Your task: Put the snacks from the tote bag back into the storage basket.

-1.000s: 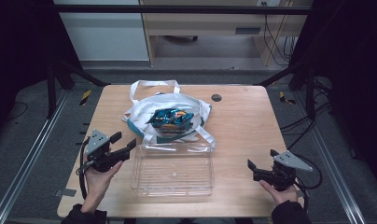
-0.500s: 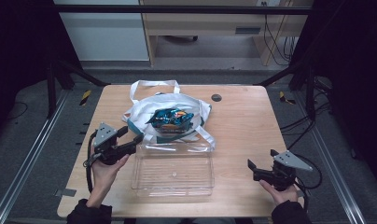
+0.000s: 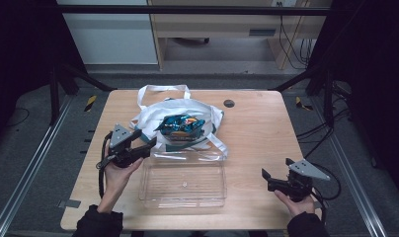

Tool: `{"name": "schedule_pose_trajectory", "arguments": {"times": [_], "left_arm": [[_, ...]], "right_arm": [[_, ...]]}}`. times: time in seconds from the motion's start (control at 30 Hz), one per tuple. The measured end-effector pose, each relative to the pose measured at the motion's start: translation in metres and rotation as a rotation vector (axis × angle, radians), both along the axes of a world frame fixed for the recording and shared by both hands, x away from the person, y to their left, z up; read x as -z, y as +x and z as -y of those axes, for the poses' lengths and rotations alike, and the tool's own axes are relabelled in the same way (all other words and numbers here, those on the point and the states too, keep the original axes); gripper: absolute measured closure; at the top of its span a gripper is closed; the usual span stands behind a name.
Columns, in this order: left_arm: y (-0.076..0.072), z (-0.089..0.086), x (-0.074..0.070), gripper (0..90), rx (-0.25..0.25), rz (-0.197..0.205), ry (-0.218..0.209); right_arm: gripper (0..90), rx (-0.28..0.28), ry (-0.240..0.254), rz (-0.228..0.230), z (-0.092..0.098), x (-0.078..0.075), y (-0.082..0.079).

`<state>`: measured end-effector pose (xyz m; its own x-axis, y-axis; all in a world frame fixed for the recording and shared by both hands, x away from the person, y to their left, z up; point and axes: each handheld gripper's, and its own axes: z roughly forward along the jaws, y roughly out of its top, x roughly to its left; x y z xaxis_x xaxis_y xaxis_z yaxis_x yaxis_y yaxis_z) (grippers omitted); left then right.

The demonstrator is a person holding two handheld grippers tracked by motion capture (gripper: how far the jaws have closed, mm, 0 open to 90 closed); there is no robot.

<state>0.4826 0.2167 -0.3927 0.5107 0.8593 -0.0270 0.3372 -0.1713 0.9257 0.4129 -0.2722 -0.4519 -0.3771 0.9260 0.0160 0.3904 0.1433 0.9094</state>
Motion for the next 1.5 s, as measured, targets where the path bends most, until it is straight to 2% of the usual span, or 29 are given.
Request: {"name": "schedule_pose_trajectory", "arguments": {"times": [0.37, 0.77, 1.07, 1.27, 1.33, 1.37, 1.5], "left_arm": [[0.009, 0.01, 0.0, 38.1, 0.013, 0.005, 0.037], [0.019, 0.023, 0.0, 45.0, 0.033, 0.005, 0.048], [0.029, 0.031, -0.002, 55.1, 0.051, -0.008, 0.037], [0.034, 0.036, -0.003, 62.9, 0.05, -0.013, 0.053], [0.035, 0.036, -0.004, 66.6, 0.043, -0.01, 0.053], [0.035, 0.036, -0.004, 72.0, 0.041, -0.008, 0.05], [0.035, 0.036, -0.003, 78.8, 0.036, -0.01, 0.056]], "right_arm": [[5.6, 0.001, -0.001, -0.001, 0.0, 0.0, 0.0], [5.7, 0.001, -0.003, 0.0, 0.0, 0.0, 0.0], [5.6, -0.002, 0.0, -0.006, -0.001, 0.0, 0.001], [5.6, 0.0, -0.001, -0.003, 0.0, -0.001, 0.001], [5.7, -0.001, -0.001, -0.005, 0.0, 0.0, 0.001], [5.7, -0.002, -0.002, -0.004, -0.001, 0.0, 0.001], [5.7, -0.003, -0.002, -0.006, -0.001, -0.001, 0.001]]}}
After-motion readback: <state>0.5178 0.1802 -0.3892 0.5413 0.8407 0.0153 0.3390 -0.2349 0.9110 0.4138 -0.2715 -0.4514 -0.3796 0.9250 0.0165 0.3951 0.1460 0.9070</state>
